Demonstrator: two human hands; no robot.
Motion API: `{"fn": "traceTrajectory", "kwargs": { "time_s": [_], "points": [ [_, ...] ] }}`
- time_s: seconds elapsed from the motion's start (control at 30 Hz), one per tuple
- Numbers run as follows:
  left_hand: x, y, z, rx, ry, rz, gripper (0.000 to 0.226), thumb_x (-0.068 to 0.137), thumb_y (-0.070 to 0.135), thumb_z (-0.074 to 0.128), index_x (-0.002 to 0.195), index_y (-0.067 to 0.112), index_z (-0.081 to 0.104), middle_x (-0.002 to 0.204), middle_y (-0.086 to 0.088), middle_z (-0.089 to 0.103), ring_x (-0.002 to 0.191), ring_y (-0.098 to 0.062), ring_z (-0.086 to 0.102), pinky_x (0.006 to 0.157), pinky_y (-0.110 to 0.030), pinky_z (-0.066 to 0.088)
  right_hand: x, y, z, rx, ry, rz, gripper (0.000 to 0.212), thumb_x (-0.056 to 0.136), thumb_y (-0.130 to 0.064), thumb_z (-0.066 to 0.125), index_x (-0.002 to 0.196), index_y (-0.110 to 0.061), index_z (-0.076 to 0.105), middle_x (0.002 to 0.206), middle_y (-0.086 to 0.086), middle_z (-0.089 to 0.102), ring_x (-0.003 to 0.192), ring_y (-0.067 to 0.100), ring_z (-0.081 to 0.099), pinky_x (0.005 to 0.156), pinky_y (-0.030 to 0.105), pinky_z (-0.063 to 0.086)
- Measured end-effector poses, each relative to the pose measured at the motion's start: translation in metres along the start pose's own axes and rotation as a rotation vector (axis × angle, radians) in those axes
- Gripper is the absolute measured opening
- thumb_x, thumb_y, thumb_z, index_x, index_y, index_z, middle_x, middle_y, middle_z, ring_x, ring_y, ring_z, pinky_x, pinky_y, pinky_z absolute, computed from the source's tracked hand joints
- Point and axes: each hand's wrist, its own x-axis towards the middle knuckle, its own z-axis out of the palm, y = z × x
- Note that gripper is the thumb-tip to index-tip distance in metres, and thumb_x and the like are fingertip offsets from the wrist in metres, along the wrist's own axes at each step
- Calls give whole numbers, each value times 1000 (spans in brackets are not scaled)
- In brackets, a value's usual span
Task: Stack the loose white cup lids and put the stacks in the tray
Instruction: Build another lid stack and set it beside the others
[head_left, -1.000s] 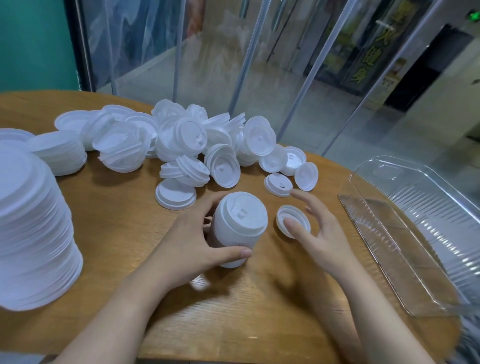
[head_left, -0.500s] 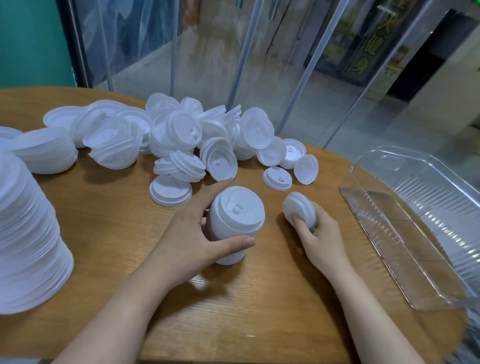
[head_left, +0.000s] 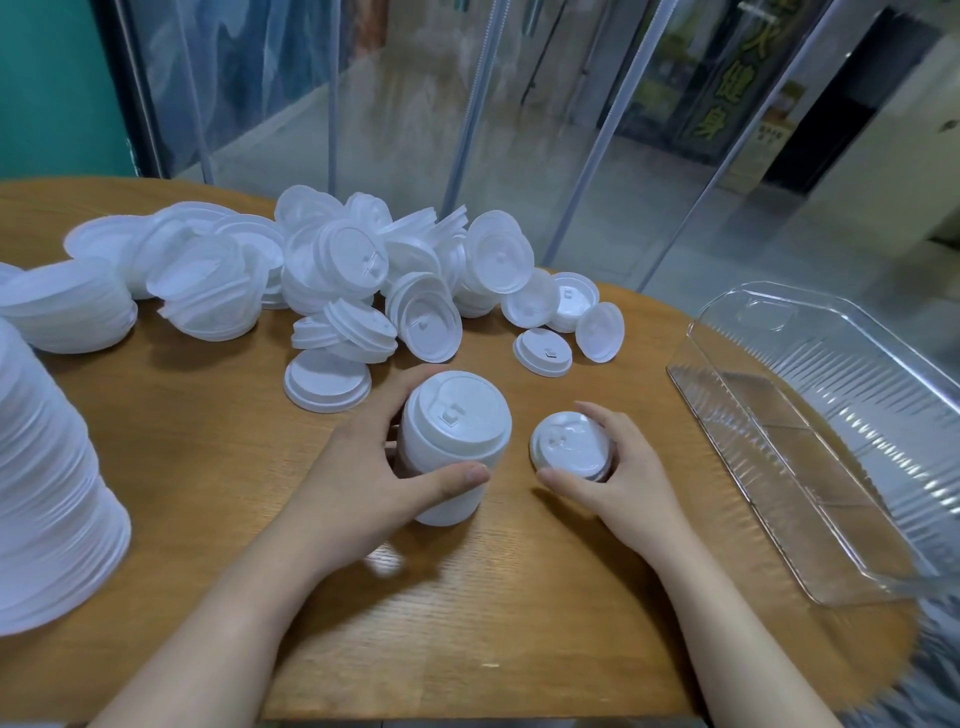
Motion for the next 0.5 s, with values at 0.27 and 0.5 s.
{"fn": "traceTrajectory", "kwargs": {
  "time_s": [0.27, 0.5],
  "points": [
    [-2, 1, 0, -26, -8, -16, 76, 61, 49, 85, 129, 55, 52, 124, 37, 61, 118, 13, 57, 92, -14, 45, 5, -20, -9, 71, 16, -59, 66, 72, -38, 93, 131, -33, 63, 124, -16, 67, 117, 4, 63, 104, 38, 51],
    [-1, 0, 0, -20, 1, -11, 79, 62, 47, 87, 132, 52, 52, 126, 34, 62, 120, 11, 57, 93, -17, 46, 9, -80, -16, 141, 6, -214, 79, 67, -54, 87, 137, -29, 60, 123, -14, 70, 115, 8, 66, 98, 30, 53]
  ]
}}
